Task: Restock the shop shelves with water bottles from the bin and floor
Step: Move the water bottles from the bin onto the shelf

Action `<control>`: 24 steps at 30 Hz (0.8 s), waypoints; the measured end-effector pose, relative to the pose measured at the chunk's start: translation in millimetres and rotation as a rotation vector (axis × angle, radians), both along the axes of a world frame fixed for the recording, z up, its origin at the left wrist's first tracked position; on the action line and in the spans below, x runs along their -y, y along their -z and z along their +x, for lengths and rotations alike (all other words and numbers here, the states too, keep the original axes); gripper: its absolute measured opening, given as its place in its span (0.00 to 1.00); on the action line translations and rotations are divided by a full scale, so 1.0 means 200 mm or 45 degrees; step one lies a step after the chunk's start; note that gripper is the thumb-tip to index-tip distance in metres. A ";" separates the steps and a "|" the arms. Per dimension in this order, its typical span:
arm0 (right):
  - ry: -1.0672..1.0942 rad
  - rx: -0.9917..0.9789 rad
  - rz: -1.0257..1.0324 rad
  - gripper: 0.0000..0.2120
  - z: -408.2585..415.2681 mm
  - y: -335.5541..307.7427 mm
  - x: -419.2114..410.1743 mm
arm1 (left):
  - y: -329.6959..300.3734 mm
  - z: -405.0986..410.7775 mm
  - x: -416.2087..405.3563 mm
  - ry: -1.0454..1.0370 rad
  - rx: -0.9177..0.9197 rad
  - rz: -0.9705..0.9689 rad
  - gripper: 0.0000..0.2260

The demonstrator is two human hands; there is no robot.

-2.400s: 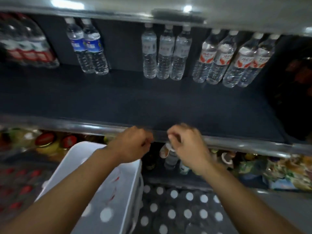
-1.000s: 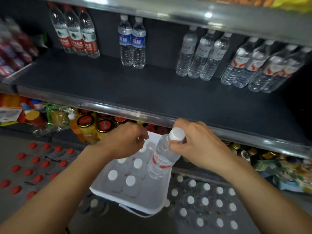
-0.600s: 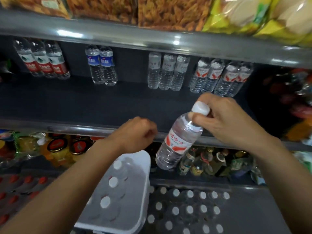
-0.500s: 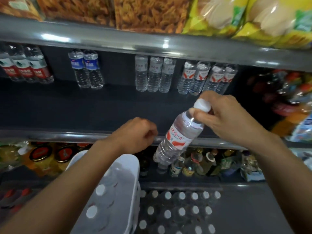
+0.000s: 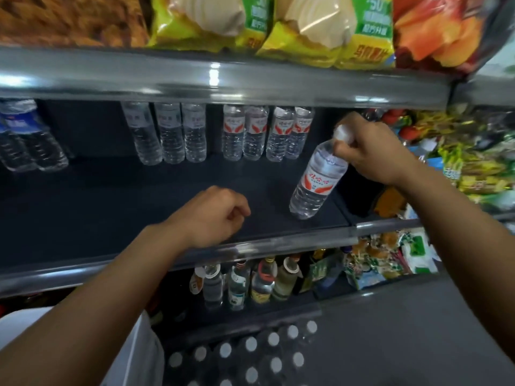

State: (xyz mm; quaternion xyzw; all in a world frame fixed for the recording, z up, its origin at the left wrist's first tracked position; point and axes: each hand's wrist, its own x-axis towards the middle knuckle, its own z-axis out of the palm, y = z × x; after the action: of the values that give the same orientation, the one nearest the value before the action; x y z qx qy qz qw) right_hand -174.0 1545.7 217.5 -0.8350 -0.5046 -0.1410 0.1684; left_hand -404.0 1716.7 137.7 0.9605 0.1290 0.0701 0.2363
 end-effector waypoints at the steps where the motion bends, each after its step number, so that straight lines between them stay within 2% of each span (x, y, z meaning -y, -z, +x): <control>1: 0.012 -0.010 -0.032 0.15 0.07 0.01 -0.02 | 0.01 0.04 0.00 -0.001 -0.001 -0.002 0.08; 6: -0.018 -0.087 -0.238 0.16 0.30 0.07 -0.11 | 0.05 0.22 -0.02 -0.013 -0.027 -0.014 0.08; 13: -0.043 -0.098 -0.315 0.18 0.47 0.07 -0.23 | 0.11 0.37 -0.03 -0.040 -0.017 -0.036 0.08; 20: -0.086 0.004 -0.317 0.11 0.55 0.05 -0.33 | 0.14 0.42 -0.03 -0.047 -0.015 -0.033 0.09; 24: -0.075 -0.017 -0.329 0.19 0.63 0.05 -0.42 | 0.15 0.43 -0.06 -0.073 -0.035 0.000 0.09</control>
State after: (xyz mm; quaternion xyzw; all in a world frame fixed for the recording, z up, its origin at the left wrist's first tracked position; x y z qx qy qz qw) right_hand -49.0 1629.3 208.0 -0.8354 -0.5418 -0.0644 0.0670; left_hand -318.4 1728.0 107.3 0.9573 0.1598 0.0636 0.2323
